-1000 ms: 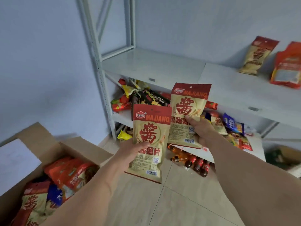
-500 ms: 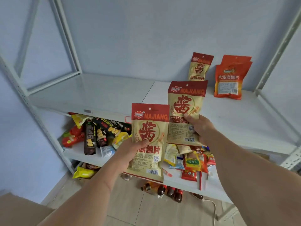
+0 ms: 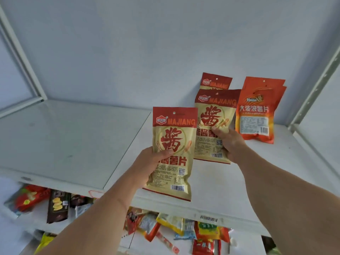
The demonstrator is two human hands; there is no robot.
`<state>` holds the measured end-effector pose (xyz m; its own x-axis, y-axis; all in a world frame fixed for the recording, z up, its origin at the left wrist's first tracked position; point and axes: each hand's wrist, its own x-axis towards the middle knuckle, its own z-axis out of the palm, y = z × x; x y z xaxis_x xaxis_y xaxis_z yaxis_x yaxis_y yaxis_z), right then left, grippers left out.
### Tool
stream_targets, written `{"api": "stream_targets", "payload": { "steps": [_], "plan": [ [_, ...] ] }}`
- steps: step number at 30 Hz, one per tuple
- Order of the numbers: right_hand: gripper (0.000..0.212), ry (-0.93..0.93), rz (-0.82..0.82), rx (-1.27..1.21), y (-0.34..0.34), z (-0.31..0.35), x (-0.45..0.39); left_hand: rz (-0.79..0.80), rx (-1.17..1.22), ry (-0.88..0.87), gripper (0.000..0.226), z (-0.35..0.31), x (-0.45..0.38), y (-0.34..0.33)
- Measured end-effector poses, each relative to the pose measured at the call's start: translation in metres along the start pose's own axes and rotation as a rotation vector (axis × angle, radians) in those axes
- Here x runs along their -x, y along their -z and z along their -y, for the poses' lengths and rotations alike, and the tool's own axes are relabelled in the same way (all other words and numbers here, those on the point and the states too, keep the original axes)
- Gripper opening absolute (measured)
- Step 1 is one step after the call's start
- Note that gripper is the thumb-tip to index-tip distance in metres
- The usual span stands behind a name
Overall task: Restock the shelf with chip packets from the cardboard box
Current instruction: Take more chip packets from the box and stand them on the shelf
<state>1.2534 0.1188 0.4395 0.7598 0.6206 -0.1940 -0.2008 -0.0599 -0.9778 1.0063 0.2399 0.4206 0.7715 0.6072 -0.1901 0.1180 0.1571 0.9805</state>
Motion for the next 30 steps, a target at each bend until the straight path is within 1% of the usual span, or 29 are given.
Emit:
{"api": "stream_targets", "payload": {
  "steps": [3,7,12,16,23,30],
  "plan": [
    [0.020,-0.011,-0.017,-0.020,0.001,0.007,-0.046,0.011,0.001,0.028,0.041,-0.011,-0.049,-0.002],
    [0.027,-0.019,-0.041,-0.017,0.004,0.013,-0.096,0.025,0.009,0.046,0.038,-0.022,-0.102,-0.006],
    [0.031,-0.034,-0.022,-0.046,0.008,0.013,-0.149,0.020,0.019,0.060,0.044,-0.028,-0.145,-0.013],
    [0.032,-0.037,-0.033,-0.062,0.012,0.014,-0.185,-0.011,0.000,0.086,0.042,-0.028,-0.171,-0.020],
    [0.034,0.013,-0.150,0.054,0.015,0.011,-0.227,-0.073,-0.003,0.119,0.045,-0.021,-0.201,-0.028],
    [0.035,0.066,-0.271,0.218,0.015,-0.001,-0.245,-0.080,0.003,0.112,0.039,-0.021,-0.219,-0.037]
  ]
}}
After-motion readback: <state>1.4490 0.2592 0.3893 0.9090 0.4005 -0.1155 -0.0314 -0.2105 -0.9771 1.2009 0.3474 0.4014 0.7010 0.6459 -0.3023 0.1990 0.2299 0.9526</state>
